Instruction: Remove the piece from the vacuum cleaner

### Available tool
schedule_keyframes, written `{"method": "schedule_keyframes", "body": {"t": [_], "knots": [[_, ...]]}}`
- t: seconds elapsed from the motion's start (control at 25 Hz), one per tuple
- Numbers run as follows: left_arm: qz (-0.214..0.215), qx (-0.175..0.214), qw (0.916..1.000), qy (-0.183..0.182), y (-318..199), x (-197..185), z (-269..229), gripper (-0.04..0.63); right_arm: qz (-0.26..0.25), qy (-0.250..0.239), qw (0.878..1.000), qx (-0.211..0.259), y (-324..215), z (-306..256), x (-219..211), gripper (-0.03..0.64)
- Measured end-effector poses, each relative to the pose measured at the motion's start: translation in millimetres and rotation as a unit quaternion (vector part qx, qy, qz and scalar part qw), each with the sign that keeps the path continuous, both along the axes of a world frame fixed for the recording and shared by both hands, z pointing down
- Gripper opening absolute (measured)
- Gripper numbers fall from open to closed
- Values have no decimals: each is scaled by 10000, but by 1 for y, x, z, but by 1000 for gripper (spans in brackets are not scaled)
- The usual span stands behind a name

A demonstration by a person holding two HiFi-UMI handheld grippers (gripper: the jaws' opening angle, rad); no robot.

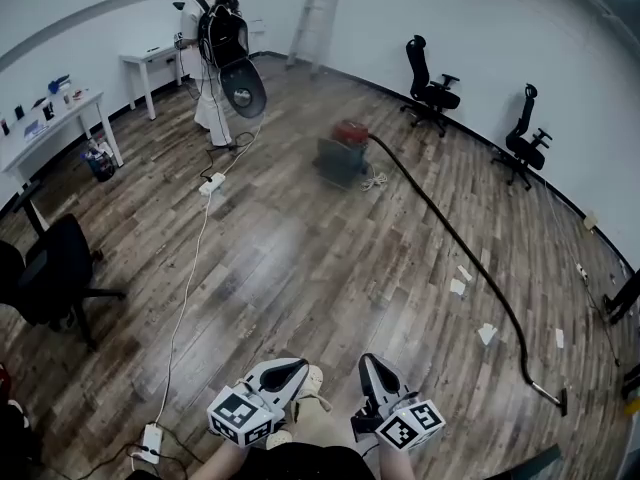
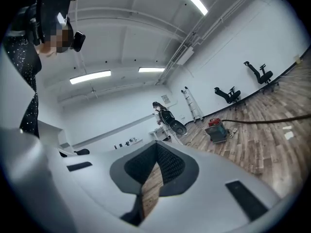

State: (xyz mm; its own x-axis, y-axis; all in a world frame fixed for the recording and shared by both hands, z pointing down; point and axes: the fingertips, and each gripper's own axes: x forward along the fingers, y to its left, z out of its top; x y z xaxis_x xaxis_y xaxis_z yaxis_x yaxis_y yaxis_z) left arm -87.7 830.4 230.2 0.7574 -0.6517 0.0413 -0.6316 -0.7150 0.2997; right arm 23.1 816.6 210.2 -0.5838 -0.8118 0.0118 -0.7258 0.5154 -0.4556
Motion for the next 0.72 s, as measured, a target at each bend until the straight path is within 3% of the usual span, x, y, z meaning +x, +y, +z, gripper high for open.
{"method": "schedule_keyframes", "body": {"t": [0.16, 0.48, 0.72], "knots": [[-207, 20, 9998, -19, -71, 1, -1, 8, -165, -4, 9999, 32, -71, -1, 10, 11], [-215, 402, 9990, -23, -228, 44, -29, 8, -314, 2, 9990, 321, -224, -26, 45, 11], [-192, 351, 9992, -8, -299, 73, -22, 8, -342, 31, 9989, 327, -296, -24, 71, 11]]}}
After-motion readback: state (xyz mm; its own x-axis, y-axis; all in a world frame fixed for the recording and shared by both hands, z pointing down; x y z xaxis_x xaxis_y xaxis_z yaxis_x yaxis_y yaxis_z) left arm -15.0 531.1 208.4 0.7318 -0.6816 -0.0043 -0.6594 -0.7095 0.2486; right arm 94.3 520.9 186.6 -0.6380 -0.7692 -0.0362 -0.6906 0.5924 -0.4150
